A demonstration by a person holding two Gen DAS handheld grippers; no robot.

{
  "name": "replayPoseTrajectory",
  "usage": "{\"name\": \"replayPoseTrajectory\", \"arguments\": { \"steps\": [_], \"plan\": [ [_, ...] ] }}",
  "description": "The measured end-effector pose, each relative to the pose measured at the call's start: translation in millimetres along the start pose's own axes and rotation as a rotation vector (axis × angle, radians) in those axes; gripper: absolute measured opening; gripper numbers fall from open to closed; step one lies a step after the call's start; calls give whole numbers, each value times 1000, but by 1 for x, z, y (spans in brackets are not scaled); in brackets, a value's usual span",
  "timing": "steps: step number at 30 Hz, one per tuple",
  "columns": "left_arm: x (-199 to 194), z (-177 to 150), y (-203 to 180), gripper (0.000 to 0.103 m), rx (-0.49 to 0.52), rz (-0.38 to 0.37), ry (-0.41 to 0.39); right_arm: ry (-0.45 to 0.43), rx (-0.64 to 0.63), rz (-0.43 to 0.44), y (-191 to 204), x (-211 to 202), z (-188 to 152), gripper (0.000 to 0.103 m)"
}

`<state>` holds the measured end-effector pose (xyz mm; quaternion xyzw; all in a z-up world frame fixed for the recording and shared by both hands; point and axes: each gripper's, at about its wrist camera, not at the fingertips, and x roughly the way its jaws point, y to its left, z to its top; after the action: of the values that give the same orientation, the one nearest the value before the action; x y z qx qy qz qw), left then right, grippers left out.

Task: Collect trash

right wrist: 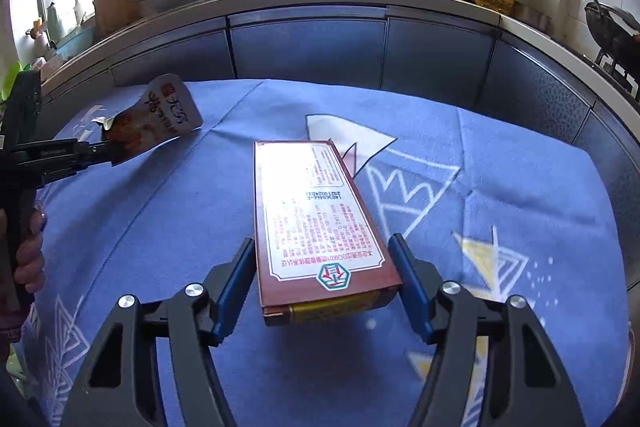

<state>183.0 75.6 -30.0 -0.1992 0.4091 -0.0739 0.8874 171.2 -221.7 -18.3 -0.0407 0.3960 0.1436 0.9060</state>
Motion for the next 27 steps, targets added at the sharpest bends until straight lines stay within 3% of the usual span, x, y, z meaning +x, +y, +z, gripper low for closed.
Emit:
{"name": "replayPoseTrajectory", "arguments": {
  "steps": [11,20,24,27],
  "plan": [
    [-28,-41,-21,14,97,15,-3,-21,114,59,26,-53,-70,65],
    [-35,-48,-19,14,109,45,8,17,179,48,18,-45,-91,65],
    [-32,-53,-15,15,113,76,19,-8,148,22,21,-45,-93,66],
    [-30,-59,-13,16,130,101,18,-29,101,2,28,-44,-96,73]
  ]
}}
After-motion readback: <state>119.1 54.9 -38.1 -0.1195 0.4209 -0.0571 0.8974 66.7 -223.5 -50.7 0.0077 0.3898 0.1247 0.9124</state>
